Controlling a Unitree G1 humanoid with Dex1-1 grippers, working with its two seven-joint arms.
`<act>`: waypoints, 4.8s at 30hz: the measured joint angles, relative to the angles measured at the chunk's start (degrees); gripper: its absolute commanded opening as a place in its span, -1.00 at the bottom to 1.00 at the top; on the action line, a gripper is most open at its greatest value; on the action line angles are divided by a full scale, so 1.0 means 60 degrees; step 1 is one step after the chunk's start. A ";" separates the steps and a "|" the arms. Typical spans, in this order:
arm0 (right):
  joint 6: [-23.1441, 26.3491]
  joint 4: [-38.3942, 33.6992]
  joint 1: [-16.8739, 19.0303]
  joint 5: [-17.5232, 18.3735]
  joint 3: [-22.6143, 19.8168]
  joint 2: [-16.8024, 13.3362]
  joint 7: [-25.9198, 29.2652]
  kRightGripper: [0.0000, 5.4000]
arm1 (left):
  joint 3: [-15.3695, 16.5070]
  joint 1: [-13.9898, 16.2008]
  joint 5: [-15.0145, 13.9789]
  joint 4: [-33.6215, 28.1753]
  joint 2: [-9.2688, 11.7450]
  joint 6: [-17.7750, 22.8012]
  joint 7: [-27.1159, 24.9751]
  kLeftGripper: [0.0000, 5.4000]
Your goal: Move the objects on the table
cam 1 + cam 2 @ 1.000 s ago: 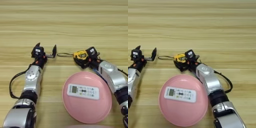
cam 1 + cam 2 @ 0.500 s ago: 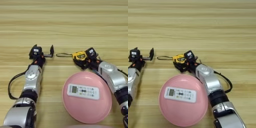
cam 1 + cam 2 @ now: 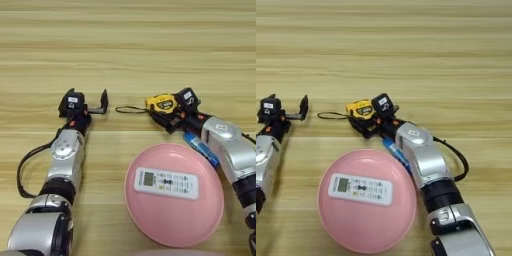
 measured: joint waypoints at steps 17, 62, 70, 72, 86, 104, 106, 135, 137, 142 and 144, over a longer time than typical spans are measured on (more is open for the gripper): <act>0.0377 -0.2941 0.0734 0.2003 -0.0703 -0.1536 0.2464 0.74 | -0.0003 -0.0075 -0.0009 0.0011 -0.0001 0.0008 -0.0045 1.00; -0.1016 -0.2994 0.1350 0.0974 0.2839 -0.4575 0.8549 0.74 | 0.0094 -0.0107 -0.0085 0.0130 0.0021 0.0035 -0.0454 1.00; -0.1442 -0.3091 0.1223 0.0771 0.3155 -0.4677 0.8518 0.74 | 0.0097 -0.0068 -0.0088 0.0125 0.0004 0.0035 -0.0516 1.00; -0.1469 -0.3140 0.1236 0.0771 0.3181 -0.4713 0.8469 0.88 | 0.0098 -0.0063 -0.0088 0.0125 -0.0002 0.0036 -0.0533 1.00; -0.1020 -0.3548 0.1666 0.1136 0.2934 -0.4800 0.8321 0.99 | 0.0100 -0.0046 -0.0088 0.0127 -0.0015 0.0038 -0.0538 1.00; -0.0211 -0.4767 0.2062 0.3918 0.0250 -0.4845 0.7851 0.99 | 0.0098 -0.0047 -0.0084 0.0212 -0.0035 0.0035 -0.0528 1.00; -0.0188 -0.4819 0.2136 0.4055 0.0115 -0.4846 0.7775 0.99 | 0.0097 -0.0047 -0.0084 0.0213 -0.0035 0.0035 -0.0529 1.00; 0.0617 -0.2289 0.1984 0.1654 -0.1168 -0.4136 0.2262 0.99 | 0.0099 -0.0058 -0.0083 0.0408 -0.0039 0.0021 -0.0507 1.00; 0.0641 -0.2261 0.2011 0.1497 -0.1129 -0.4119 0.2078 0.99 | 0.0099 -0.0058 -0.0083 0.0416 -0.0046 0.0019 -0.0501 1.00; 0.0655 -0.2246 0.2360 0.1217 -0.1021 -0.4108 0.1920 0.99 | 0.0097 -0.0058 -0.0082 0.0489 -0.0058 0.0015 -0.0470 1.00; 0.0717 -0.2414 0.2550 0.1206 -0.0866 -0.4108 0.1997 0.99 | 0.0098 -0.0058 -0.0082 0.0512 -0.0059 0.0010 -0.0460 1.00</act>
